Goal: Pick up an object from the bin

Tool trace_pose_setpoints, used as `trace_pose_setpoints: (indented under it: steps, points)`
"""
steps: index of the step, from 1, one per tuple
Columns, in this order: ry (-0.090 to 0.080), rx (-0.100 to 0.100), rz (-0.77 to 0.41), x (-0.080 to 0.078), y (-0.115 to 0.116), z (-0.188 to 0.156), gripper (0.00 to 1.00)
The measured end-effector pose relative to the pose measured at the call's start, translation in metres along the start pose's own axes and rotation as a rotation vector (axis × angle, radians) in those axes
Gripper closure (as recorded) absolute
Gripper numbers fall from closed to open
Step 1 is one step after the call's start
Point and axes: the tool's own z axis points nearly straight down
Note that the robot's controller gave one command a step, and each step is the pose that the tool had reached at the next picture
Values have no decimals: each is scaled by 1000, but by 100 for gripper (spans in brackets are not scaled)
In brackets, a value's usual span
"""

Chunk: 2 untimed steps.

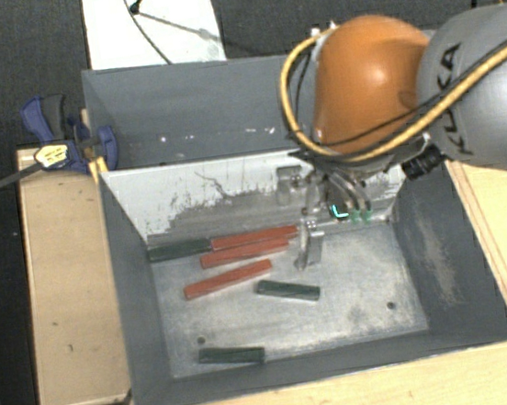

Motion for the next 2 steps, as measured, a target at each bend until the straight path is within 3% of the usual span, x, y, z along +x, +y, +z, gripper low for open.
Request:
trace_pose_setpoints:
  steps: [1,2]
  points:
    - [-1,-1,-65,-12,75,178,0]
    - [-12,-2,92,-18,47,143,0]
